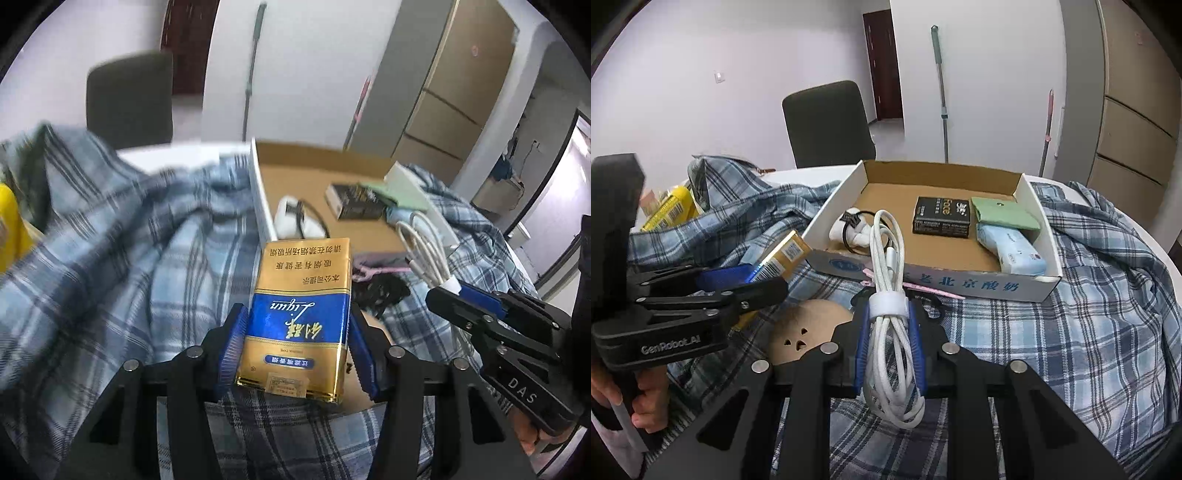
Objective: Organize soft objects
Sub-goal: 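Lift the Liqun box and white cable up over the box, then open both tools to release the Liqun box and cable into the box, then withdraw both open tools from the box back over the table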
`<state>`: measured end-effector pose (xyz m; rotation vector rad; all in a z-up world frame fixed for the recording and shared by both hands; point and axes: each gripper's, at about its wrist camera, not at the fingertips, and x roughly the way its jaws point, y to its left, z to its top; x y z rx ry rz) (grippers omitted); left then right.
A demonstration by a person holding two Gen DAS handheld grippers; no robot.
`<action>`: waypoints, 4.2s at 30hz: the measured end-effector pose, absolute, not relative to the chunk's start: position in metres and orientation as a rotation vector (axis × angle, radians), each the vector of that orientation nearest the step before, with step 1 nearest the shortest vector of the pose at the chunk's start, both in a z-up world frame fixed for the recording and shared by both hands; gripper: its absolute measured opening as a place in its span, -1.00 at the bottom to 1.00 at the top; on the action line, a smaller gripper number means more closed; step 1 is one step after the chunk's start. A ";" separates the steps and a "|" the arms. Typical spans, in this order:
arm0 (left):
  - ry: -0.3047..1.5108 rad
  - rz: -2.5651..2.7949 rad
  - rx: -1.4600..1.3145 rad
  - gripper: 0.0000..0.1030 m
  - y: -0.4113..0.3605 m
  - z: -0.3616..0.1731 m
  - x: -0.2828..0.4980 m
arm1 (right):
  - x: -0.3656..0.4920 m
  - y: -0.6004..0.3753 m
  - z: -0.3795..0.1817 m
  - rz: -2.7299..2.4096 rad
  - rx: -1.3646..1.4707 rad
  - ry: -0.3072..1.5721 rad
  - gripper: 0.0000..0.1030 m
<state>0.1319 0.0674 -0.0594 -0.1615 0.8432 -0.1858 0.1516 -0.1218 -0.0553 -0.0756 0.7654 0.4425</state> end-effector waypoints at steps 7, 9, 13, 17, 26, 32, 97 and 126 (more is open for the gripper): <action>0.646 -0.163 -0.138 0.08 0.055 -0.022 0.106 | 0.146 -0.136 -0.038 0.443 -0.038 0.711 -0.62; 0.578 -0.168 -0.126 0.08 0.049 -0.009 0.099 | 0.145 -0.141 -0.030 0.441 -0.033 0.683 -0.62; 0.428 -0.169 -0.102 0.08 0.039 0.015 0.086 | 0.147 -0.151 -0.013 0.426 -0.033 0.618 -0.62; 0.338 -0.169 -0.109 0.08 0.032 0.037 0.091 | 0.152 -0.156 0.006 0.410 -0.061 0.538 -0.62; 0.168 -0.140 -0.062 0.08 0.012 0.061 0.122 | 0.178 -0.160 0.043 0.371 -0.090 0.310 -0.62; 0.144 -0.126 -0.038 0.08 0.004 0.044 0.154 | 0.203 -0.154 0.029 0.373 -0.106 0.249 -0.62; 0.116 -0.070 -0.094 0.62 0.009 -0.001 0.181 | 0.232 -0.165 -0.036 0.391 -0.076 0.257 0.22; 0.033 -0.038 0.000 1.00 0.007 0.077 0.028 | 0.105 -0.211 0.066 0.350 -0.005 0.130 0.94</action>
